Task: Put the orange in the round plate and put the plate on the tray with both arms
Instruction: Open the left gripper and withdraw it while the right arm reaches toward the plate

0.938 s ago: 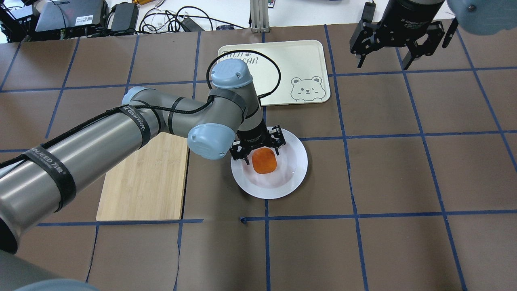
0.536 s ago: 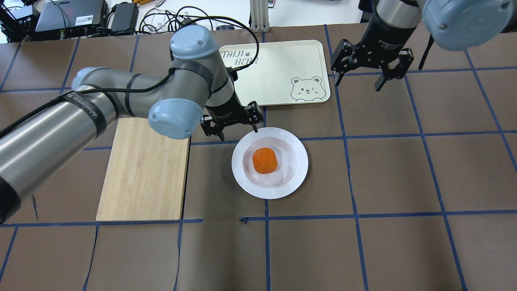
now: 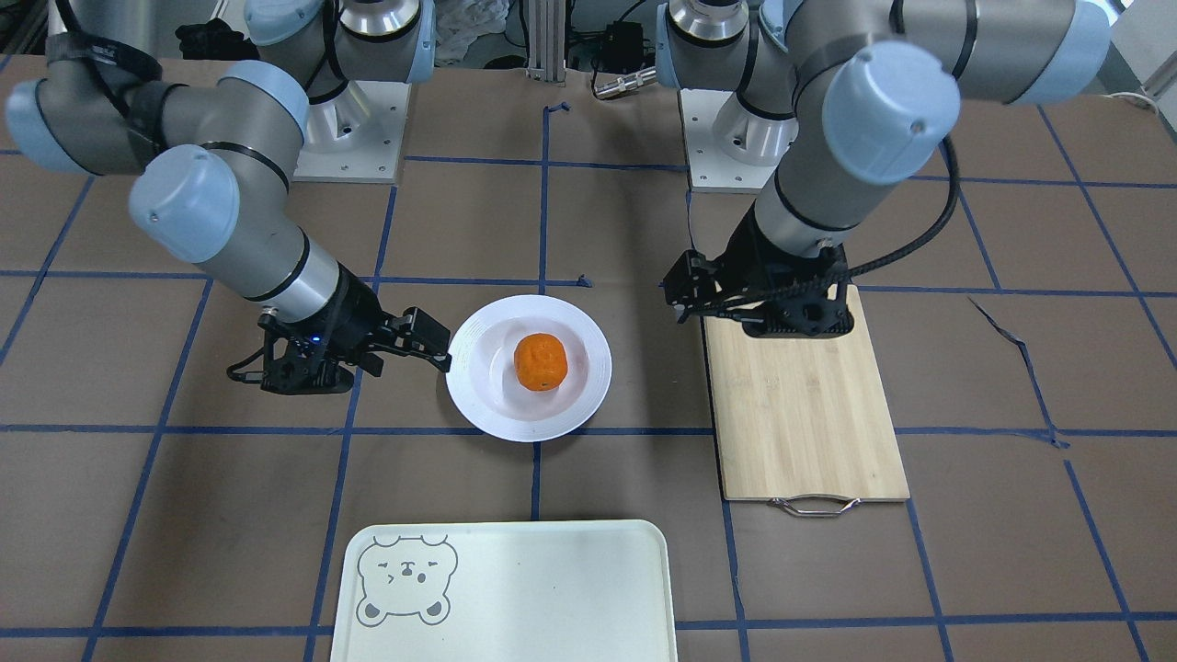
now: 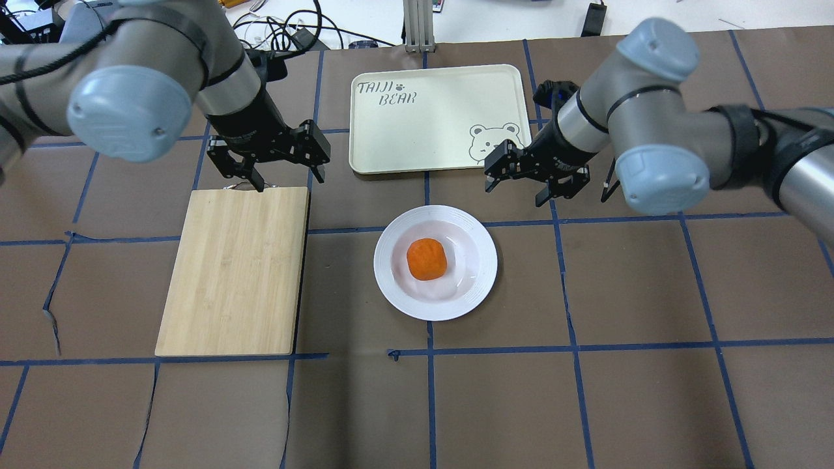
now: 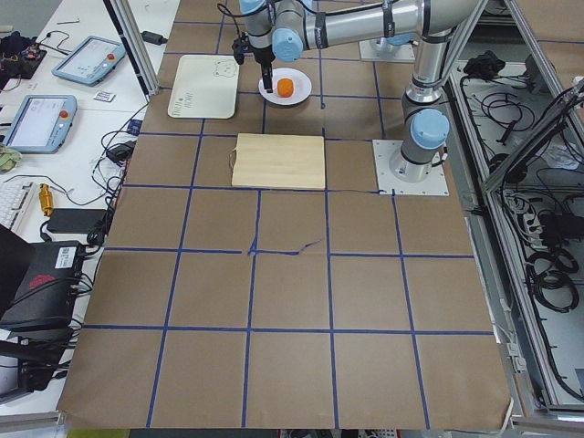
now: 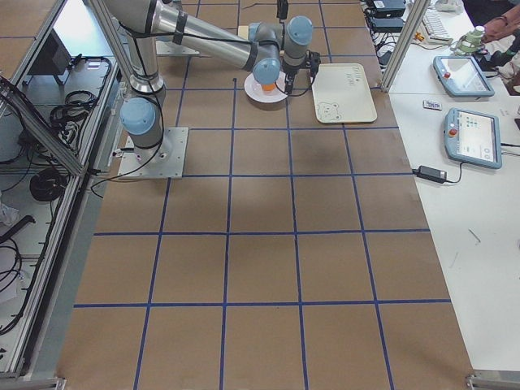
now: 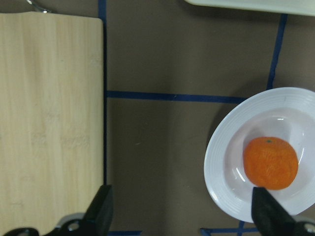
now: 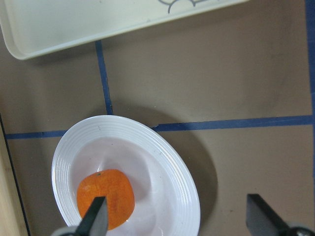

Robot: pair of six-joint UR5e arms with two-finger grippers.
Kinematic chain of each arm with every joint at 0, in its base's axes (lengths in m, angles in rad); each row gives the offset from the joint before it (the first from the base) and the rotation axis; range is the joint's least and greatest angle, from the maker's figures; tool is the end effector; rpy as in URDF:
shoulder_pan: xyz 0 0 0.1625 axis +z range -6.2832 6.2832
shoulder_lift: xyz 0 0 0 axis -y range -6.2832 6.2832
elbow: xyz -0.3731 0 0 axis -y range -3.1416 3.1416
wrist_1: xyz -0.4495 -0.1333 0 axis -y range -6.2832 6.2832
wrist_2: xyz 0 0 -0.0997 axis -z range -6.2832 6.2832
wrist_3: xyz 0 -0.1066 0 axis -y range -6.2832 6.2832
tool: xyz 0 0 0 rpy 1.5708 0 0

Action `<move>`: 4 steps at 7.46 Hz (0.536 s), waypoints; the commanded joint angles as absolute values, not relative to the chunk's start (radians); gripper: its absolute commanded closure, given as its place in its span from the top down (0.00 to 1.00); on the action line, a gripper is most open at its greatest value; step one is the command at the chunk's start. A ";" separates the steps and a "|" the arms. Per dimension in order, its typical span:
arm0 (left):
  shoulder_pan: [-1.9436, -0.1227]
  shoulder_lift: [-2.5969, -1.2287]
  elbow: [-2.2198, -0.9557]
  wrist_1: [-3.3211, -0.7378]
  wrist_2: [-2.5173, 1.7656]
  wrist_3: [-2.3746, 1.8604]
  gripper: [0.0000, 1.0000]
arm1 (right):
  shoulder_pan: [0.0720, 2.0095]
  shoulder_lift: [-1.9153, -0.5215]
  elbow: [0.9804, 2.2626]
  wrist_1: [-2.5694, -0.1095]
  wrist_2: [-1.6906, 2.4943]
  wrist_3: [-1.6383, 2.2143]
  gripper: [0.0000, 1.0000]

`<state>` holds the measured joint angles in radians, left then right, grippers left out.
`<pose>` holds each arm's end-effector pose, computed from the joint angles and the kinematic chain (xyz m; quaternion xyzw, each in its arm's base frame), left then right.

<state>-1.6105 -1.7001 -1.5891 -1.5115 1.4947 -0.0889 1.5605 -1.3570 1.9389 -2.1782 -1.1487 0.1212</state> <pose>-0.1644 -0.5766 0.3517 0.0262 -0.9980 -0.0465 0.0351 0.1712 -0.5586 0.1854 0.0616 0.9758 -0.0008 0.2098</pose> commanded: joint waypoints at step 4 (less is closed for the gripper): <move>-1.608 -1.565 -1.563 -1.523 1.565 -0.075 1.00 | 1.563 -1.258 2.212 -2.630 -0.973 0.182 0.98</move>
<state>-1.6098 -1.5748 -1.5501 -1.5297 1.5621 -0.0770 1.5620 -1.2762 2.1779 -2.5673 -1.0160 0.1597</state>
